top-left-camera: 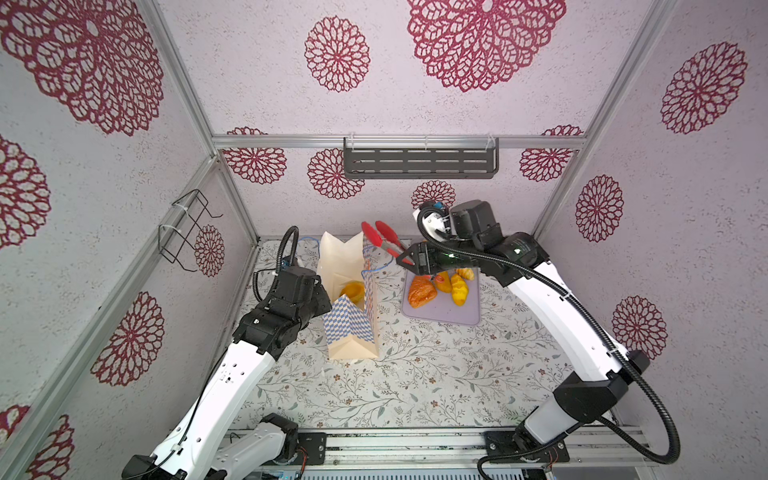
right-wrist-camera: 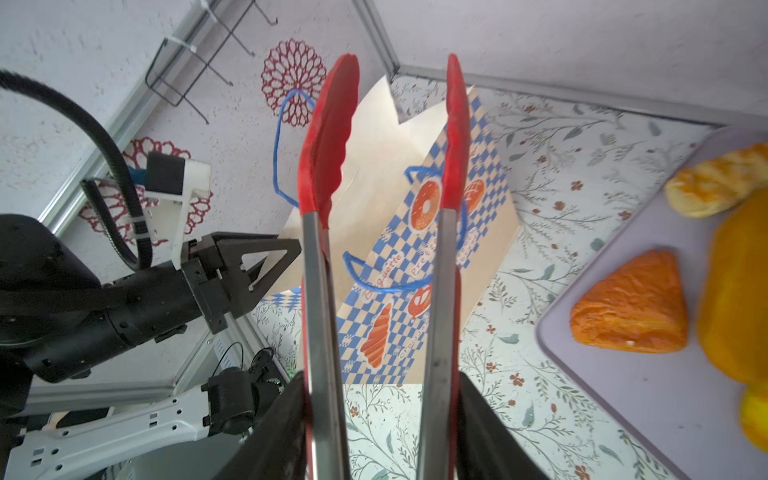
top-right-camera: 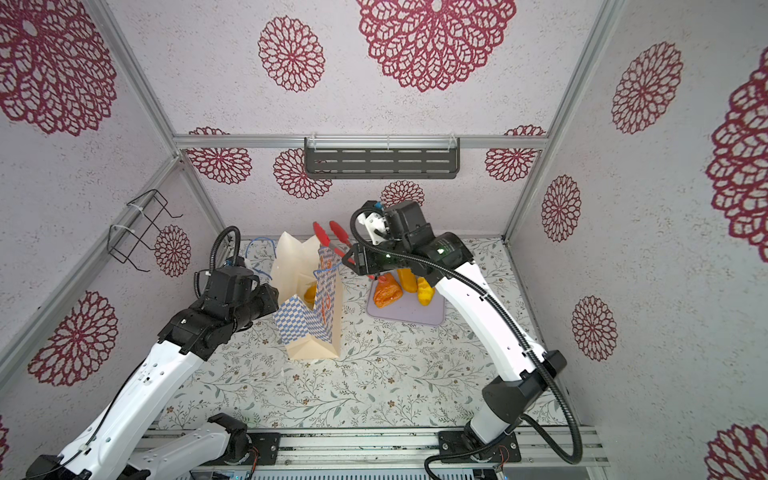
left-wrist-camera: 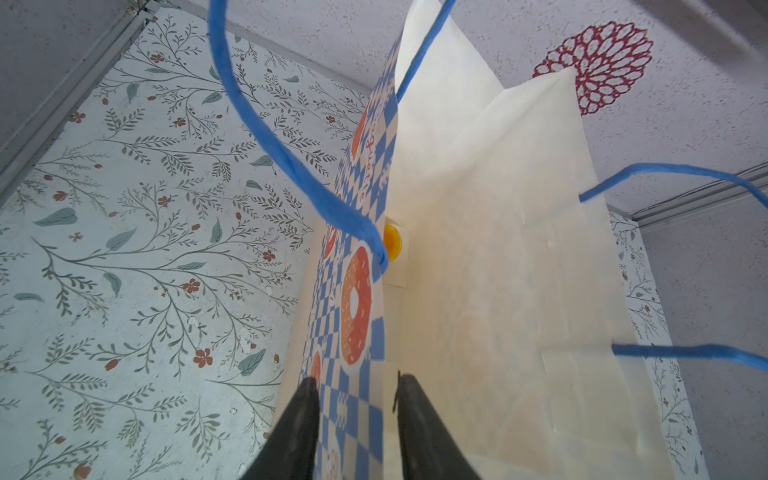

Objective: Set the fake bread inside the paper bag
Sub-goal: 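Move the tongs back to the tray with the right gripper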

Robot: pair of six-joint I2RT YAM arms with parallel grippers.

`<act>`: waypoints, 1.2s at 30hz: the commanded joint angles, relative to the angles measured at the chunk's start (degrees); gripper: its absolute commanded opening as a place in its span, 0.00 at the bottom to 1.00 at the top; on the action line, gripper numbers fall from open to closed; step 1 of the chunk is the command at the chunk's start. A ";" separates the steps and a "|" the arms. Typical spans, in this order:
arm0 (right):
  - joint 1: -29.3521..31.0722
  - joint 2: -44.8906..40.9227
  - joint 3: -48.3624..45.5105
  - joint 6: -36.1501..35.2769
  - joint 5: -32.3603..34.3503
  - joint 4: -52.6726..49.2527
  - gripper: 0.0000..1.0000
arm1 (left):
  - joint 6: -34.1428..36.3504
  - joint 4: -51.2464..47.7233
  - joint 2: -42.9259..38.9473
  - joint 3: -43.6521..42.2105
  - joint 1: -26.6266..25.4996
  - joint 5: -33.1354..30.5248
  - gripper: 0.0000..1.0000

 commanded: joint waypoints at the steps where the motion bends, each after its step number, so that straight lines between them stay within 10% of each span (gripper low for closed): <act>1: -4.76 -6.39 -1.94 -1.16 2.04 1.99 0.54 | 0.10 0.11 -0.44 1.31 0.38 -0.41 0.40; 20: -21.53 -10.98 -32.87 -5.19 3.59 1.90 0.53 | 1.09 -0.90 -0.64 3.87 0.37 -0.58 0.78; 36: -20.22 6.11 -23.08 -10.09 10.48 -1.62 0.53 | 1.45 -1.72 -3.00 3.37 0.38 -1.91 0.92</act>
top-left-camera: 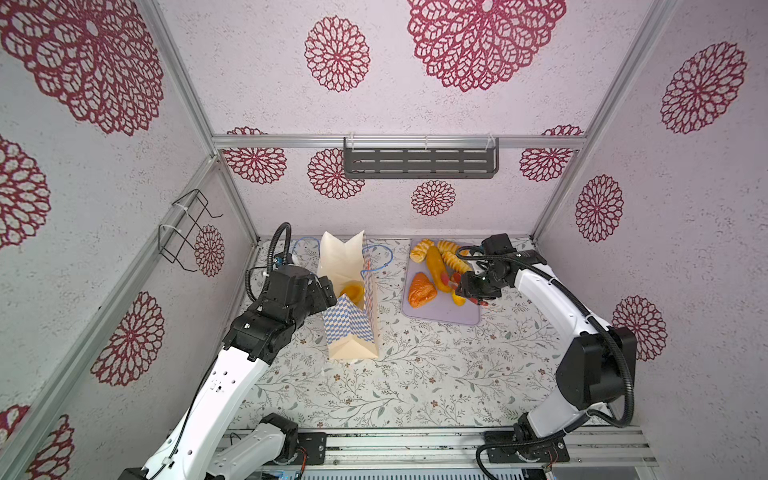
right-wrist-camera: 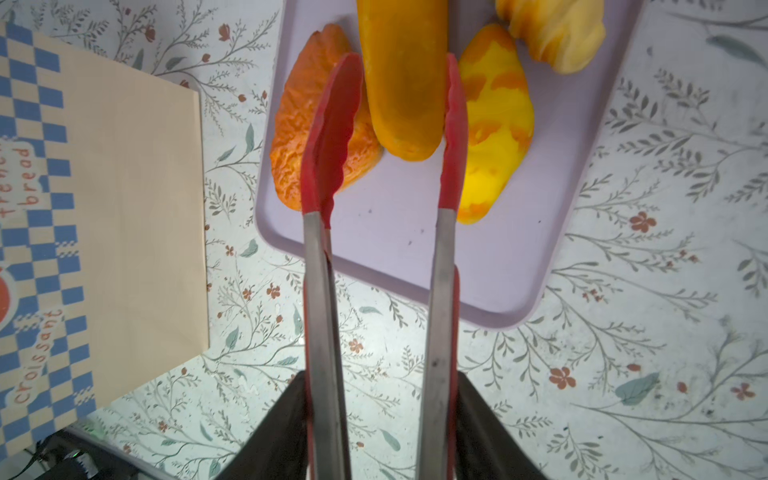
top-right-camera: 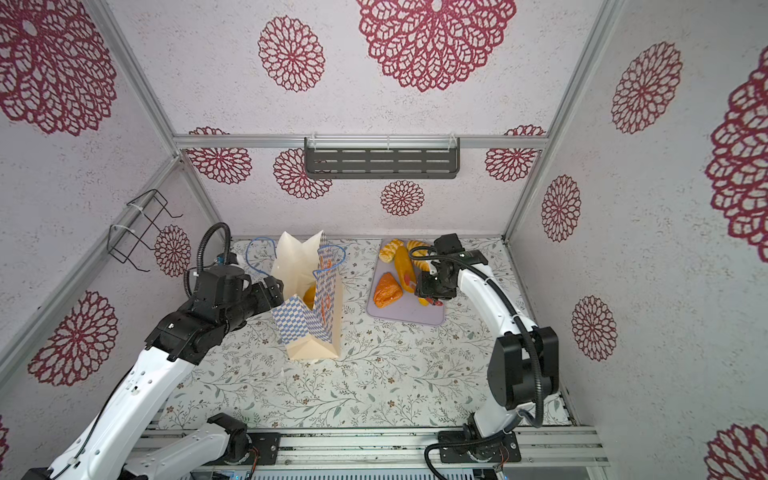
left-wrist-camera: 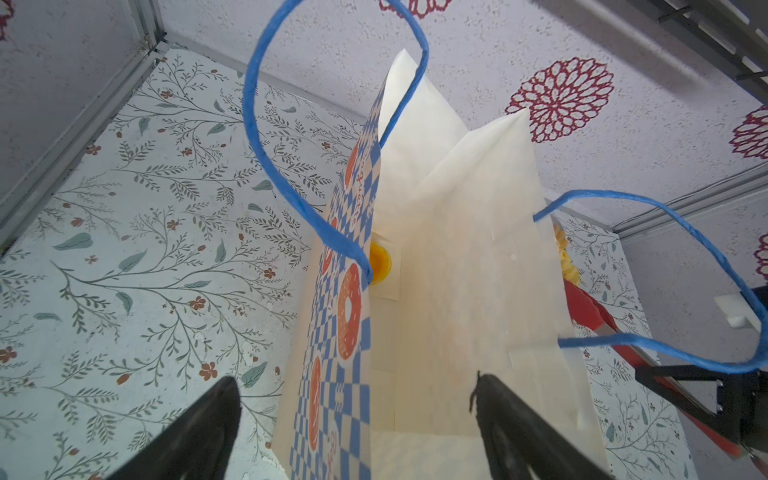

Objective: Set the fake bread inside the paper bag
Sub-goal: 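Move the tongs back to the tray with the right gripper, then close the tongs on the long yellow loaf and lift it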

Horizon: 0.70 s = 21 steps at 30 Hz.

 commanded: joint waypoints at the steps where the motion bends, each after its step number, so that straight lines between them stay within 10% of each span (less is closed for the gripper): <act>1: 0.61 1.20 5.06 -2.55 3.17 -1.34 0.54 | 0.12 -0.60 -0.79 0.89 0.35 -0.88 0.92; 21: 1.92 12.29 16.33 -5.11 4.14 -5.36 0.60 | 0.18 -0.48 -2.19 -0.34 0.40 -0.96 0.94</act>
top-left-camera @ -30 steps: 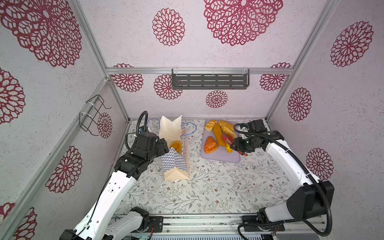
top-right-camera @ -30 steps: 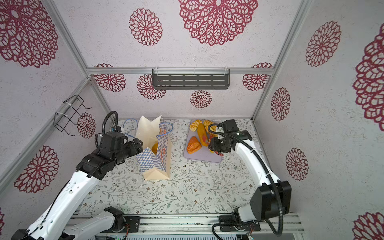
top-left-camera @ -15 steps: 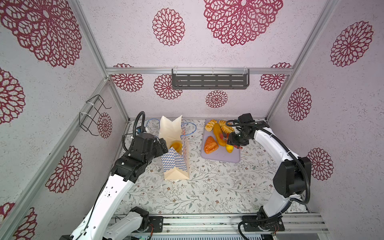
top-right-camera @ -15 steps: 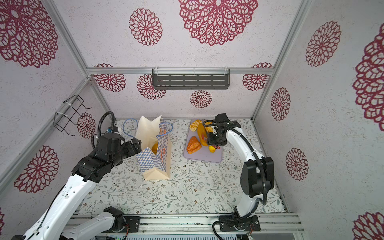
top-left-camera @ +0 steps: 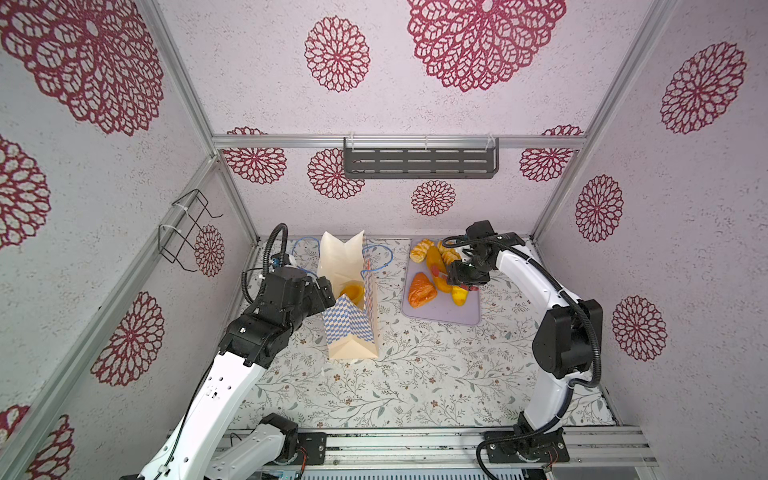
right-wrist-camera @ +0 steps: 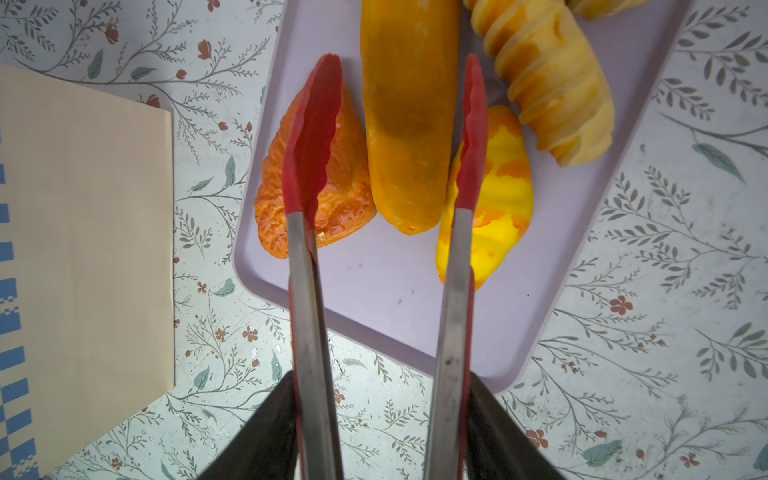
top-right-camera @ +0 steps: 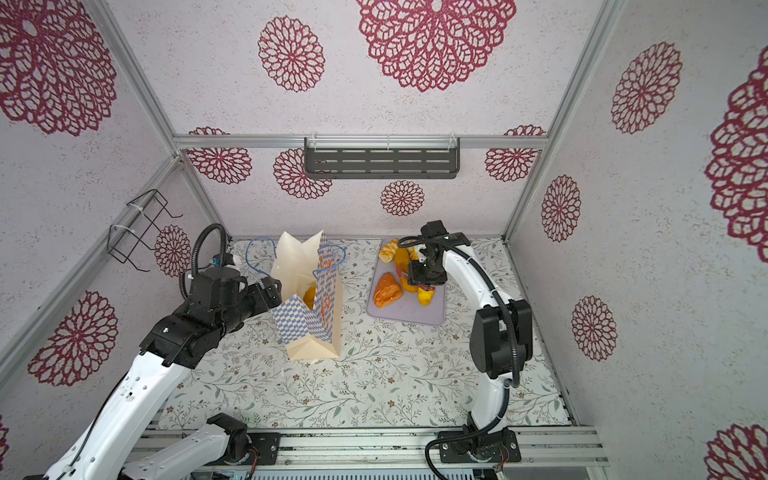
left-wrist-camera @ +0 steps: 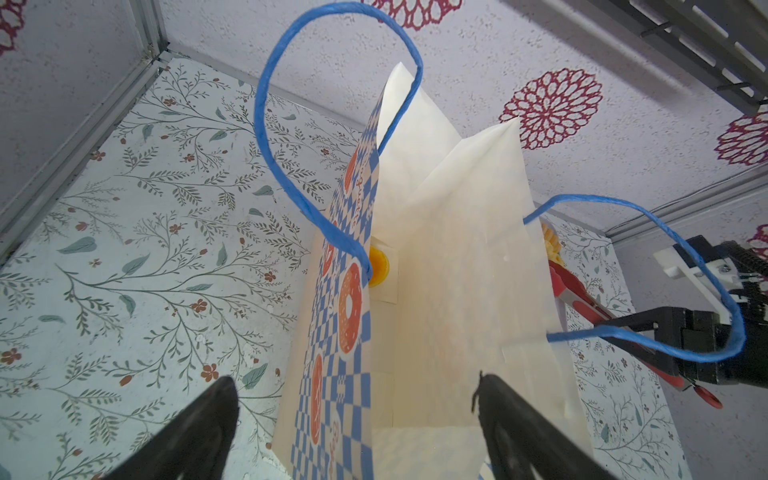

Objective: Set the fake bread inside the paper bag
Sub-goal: 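Close the tongs on the long yellow loaf and lift it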

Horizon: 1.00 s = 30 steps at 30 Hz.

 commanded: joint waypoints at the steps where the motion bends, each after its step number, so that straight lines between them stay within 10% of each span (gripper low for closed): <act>1: 0.21 0.45 2.42 -1.30 1.03 -0.65 0.60 | 0.05 -0.31 -0.79 -0.34 0.41 -0.88 0.93; 30: 0.30 8.53 8.27 -2.19 1.75 -1.31 0.56 | 0.14 -0.99 -0.46 0.56 0.43 -1.01 0.94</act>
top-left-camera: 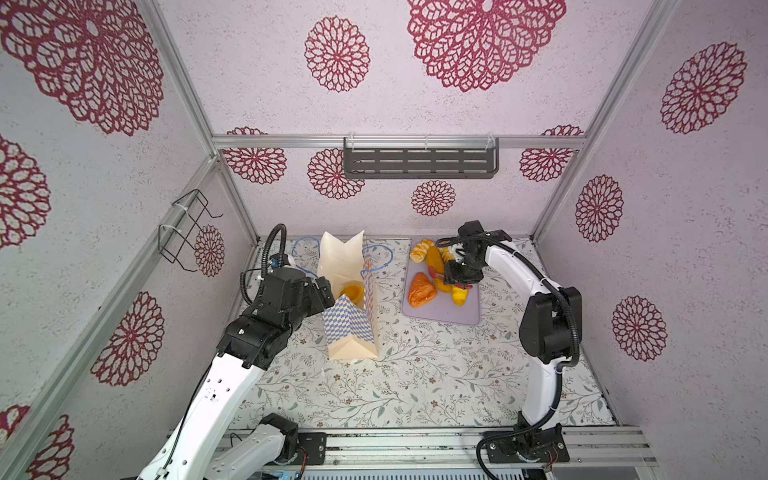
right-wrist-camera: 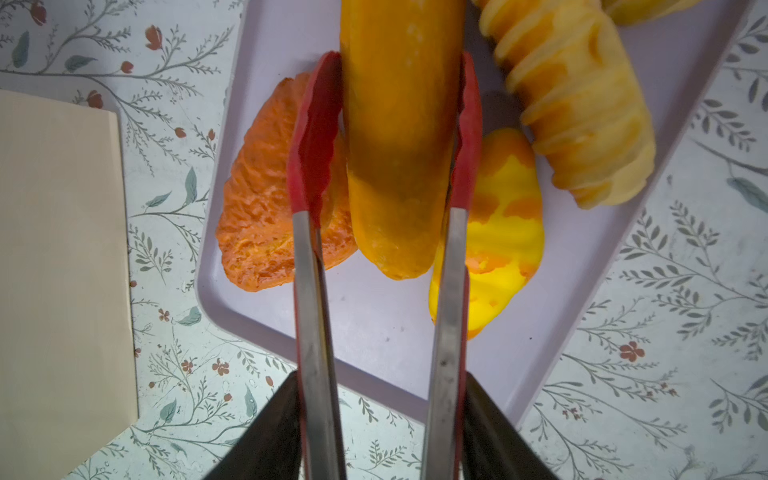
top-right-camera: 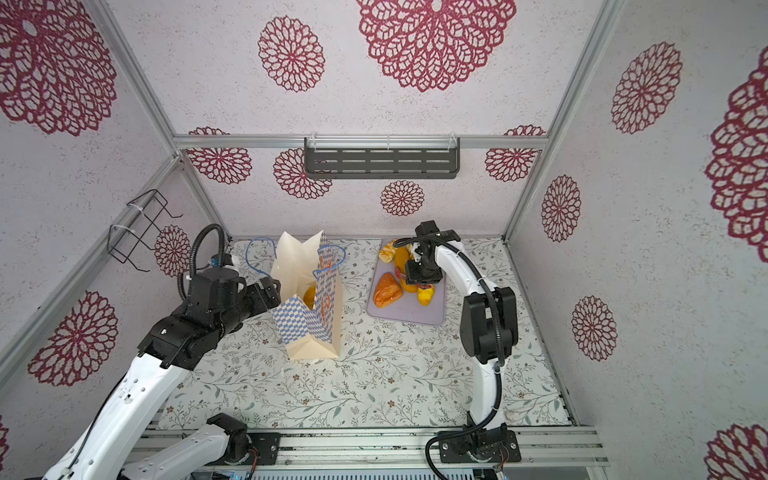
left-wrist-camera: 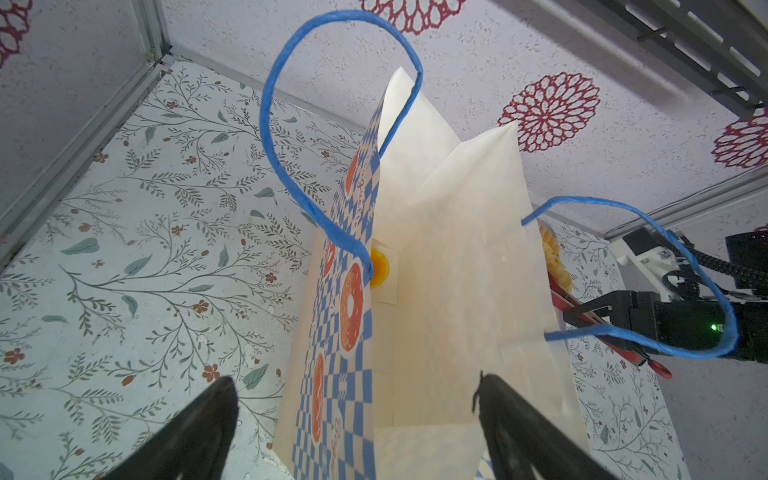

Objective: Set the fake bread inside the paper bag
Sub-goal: 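Close the tongs on the long yellow loaf and lift it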

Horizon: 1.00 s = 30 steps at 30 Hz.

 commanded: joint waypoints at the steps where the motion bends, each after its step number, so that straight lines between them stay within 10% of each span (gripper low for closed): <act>1: 0.25 -0.09 2.02 -0.52 0.56 -0.18 0.54 | 0.19 -0.82 -0.01 0.64 0.41 -0.77 0.94; 30: 0.21 -21.89 -1.21 3.89 -5.10 3.19 0.43 | -0.24 -0.90 1.09 1.09 0.49 -0.94 0.80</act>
